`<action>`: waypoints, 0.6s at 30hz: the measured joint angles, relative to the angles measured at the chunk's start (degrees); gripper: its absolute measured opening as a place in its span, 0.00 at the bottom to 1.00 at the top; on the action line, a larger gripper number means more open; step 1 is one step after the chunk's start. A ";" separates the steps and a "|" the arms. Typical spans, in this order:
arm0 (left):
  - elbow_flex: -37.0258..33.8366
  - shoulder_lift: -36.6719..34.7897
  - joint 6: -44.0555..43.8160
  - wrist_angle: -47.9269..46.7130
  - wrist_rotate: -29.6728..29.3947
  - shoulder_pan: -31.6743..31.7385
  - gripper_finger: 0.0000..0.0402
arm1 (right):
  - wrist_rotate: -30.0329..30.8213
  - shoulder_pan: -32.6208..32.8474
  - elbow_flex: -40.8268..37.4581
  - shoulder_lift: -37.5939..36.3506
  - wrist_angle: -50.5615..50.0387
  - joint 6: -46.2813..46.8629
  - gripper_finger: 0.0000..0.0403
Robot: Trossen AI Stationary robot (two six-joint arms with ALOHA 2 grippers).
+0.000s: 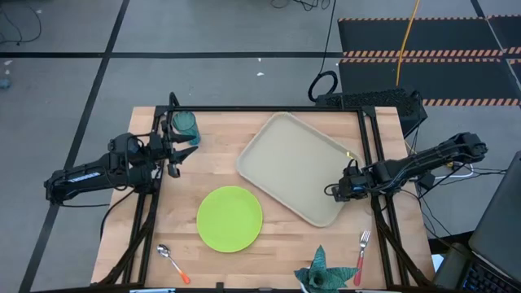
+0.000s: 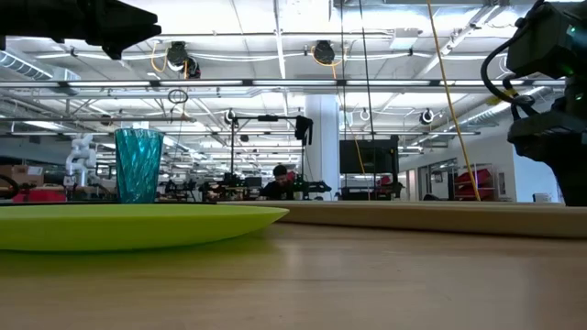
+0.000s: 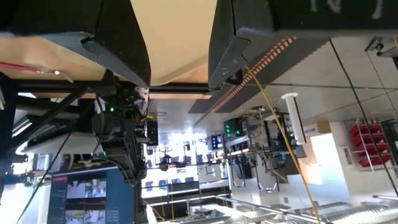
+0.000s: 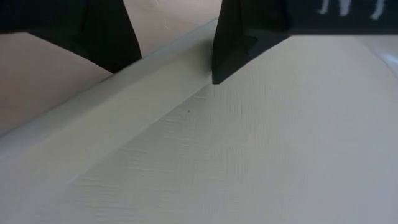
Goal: Pick and place plate/cup/fork/spoon on tray
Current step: Prepare the light brown serving tray
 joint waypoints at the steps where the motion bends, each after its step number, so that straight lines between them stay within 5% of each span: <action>1: 0.00 0.04 -0.35 0.02 0.00 0.00 0.41 | -0.15 0.00 0.00 0.00 -0.07 -0.51 0.43; 18: 0.00 0.04 -2.64 -0.90 0.00 0.00 0.41 | 0.60 0.07 0.02 0.02 3.38 -4.31 0.32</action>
